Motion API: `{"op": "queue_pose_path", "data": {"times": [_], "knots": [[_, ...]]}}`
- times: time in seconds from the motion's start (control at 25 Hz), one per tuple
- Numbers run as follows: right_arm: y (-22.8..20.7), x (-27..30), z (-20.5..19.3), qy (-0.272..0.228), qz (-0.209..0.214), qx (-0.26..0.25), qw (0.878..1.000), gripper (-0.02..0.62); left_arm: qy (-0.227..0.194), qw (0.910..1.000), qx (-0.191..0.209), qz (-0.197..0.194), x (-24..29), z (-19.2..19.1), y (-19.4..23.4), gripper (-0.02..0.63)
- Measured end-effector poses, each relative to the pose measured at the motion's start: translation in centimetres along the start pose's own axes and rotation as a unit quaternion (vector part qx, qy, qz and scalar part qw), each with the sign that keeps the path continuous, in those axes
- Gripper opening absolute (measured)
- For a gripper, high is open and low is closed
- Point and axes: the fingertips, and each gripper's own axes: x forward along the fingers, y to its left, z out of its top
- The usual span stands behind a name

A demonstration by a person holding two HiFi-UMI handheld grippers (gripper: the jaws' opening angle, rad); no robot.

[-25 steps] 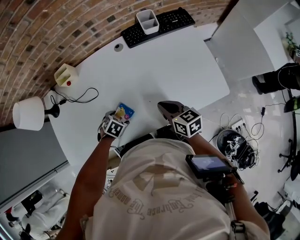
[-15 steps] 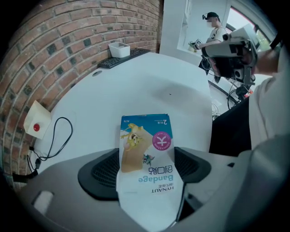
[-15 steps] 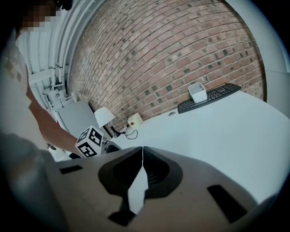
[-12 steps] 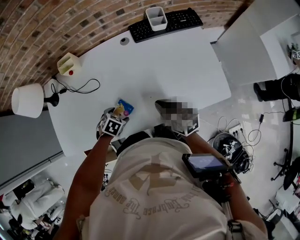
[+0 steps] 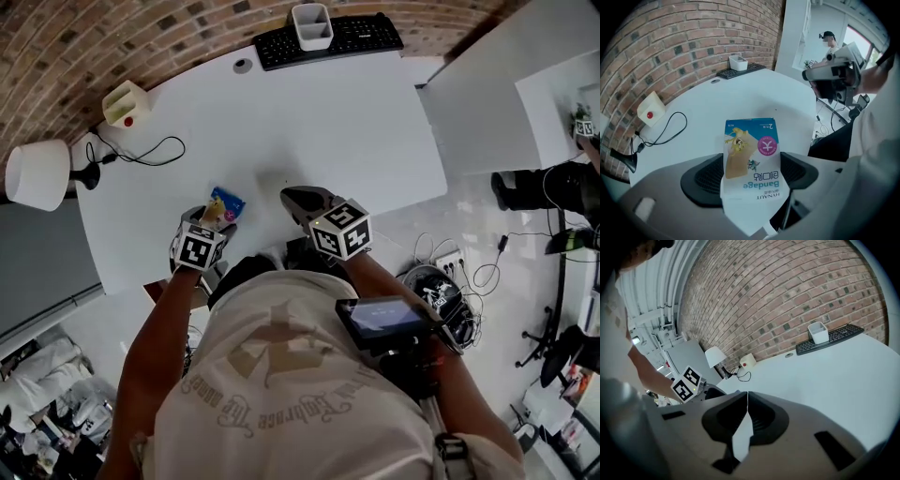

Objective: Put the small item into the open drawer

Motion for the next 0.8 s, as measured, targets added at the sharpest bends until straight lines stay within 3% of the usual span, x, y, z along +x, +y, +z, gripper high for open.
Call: {"op": "queue_pose_path", "data": {"times": [0.28, 0.8], "knots": [[3.0, 2.7, -1.2, 0.027, 0.037, -0.011, 0.999, 0.006, -0.047, 0.9975, -0.051, 0.01, -2.8, -0.7, -0.1, 0.379], [9.6, 8.1, -3.2, 0.098, 0.121, -0.045, 0.987, 0.006, -0.103, 0.9792, -0.165, 0.056, -7.6, -6.6, 1.6, 0.379]]}}
